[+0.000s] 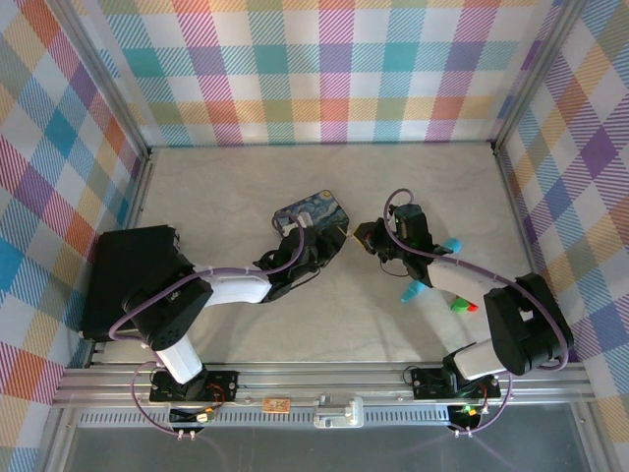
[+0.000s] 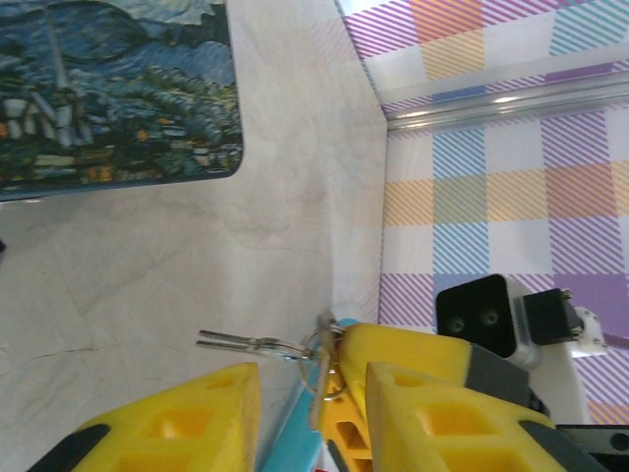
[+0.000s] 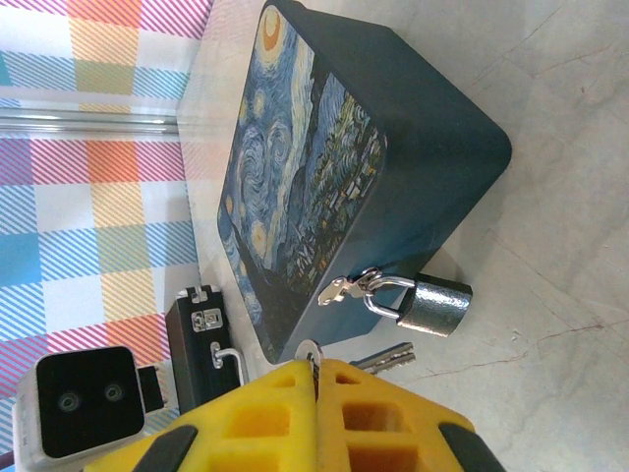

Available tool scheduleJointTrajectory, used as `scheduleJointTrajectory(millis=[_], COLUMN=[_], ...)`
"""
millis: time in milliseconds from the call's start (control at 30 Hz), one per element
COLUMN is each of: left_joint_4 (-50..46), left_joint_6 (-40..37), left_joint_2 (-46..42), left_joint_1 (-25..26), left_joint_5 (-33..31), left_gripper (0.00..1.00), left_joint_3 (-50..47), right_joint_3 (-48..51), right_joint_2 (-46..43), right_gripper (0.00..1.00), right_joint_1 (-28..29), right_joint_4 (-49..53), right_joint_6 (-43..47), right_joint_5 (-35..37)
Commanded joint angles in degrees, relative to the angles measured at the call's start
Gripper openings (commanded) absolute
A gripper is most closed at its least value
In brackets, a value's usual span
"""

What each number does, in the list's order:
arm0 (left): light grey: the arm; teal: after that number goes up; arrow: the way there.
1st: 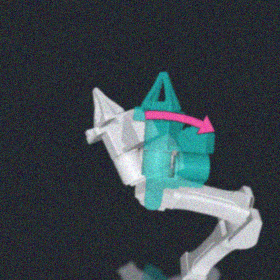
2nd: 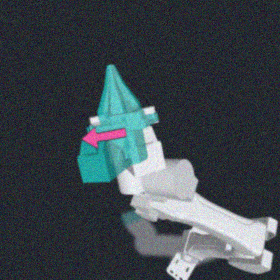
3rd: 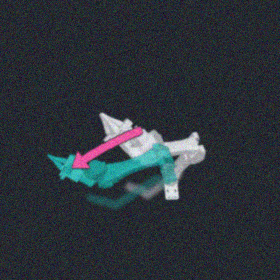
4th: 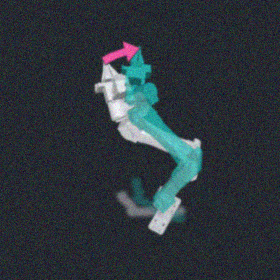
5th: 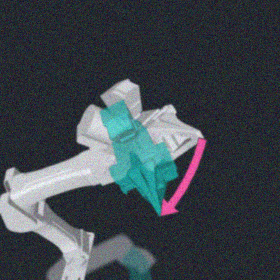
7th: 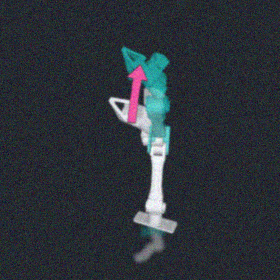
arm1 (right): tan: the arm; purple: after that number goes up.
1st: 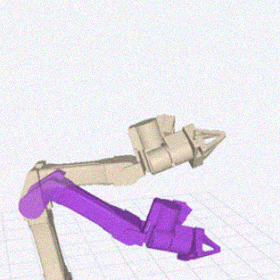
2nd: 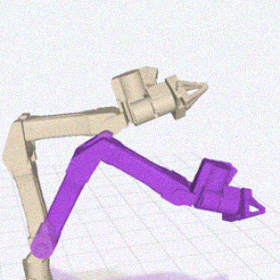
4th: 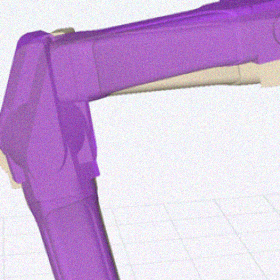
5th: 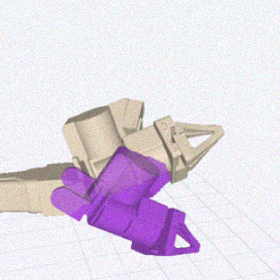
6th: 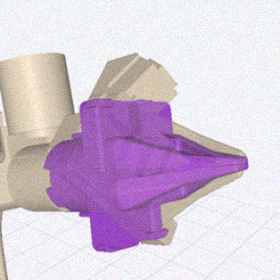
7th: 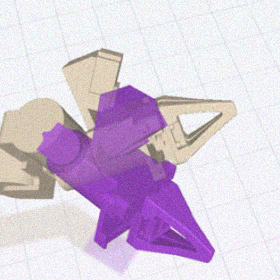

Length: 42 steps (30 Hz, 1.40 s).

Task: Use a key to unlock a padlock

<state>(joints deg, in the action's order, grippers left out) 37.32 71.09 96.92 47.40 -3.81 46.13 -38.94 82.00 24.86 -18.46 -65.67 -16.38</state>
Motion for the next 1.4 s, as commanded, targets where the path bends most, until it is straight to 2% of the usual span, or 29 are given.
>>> scheduleJointTrajectory(millis=[0, 300, 567, 733, 767, 867, 933, 1033, 1167, 1367], left_joint_4=[3.09, 3.71, 3.48, 3.75, 3.96, 3.73, 0.74, -10.37, -21.36, -39.88], left_joint_6=[0.85, 1.41, 1.51, 0.74, 0.08, -4.03, -8.80, -17.75, -28.55, -44.53], left_joint_2=[1.13, 2.57, 2.20, 1.48, 0.97, -0.74, -2.36, -5.93, -10.62, -11.63], left_joint_1=[0.72, 0.73, 0.58, -0.22, -0.75, -3.31, -5.05, -6.99, -9.50, -12.04], left_joint_5=[-0.85, -0.50, -1.00, -0.66, -0.10, 4.91, 9.35, 14.42, 20.70, 28.62], left_gripper=[0.30, 0.22, 0.02, 0.00, 0.00, 0.00, 0.00, 0.00, 0.00, 0.00], left_joint_3=[1.60, 2.47, 1.88, 0.66, 0.22, -0.42, 0.11, 2.18, 4.88, 14.55], right_joint_3=[0.52, 0.48, 0.12, -0.84, -1.23, -3.01, -5.14, -8.57, -9.79, -13.63], right_joint_2=[-0.53, -0.44, -0.21, -0.34, -0.48, -1.51, -1.84, -1.02, 0.08, 1.54], right_gripper=[0.00, 0.00, 0.00, 0.00, 0.04, 0.22, 0.28, 0.29, 0.30, 0.31], right_joint_1=[0.58, 0.83, 0.85, 0.32, -0.30, -2.72, -4.33, -6.92, -10.60, -11.20], right_joint_4=[-3.00, -3.23, -2.84, -1.41, -0.86, 5.04, 9.83, 15.56, 14.99, 17.32], right_joint_6=[-1.13, -1.22, -0.56, 2.29, 3.77, 10.73, 16.58, 24.52, 31.67, 40.30], right_joint_5=[-0.13, -0.48, -0.67, -1.70, -2.63, -4.93, -6.77, -12.43, -23.70, -33.63])
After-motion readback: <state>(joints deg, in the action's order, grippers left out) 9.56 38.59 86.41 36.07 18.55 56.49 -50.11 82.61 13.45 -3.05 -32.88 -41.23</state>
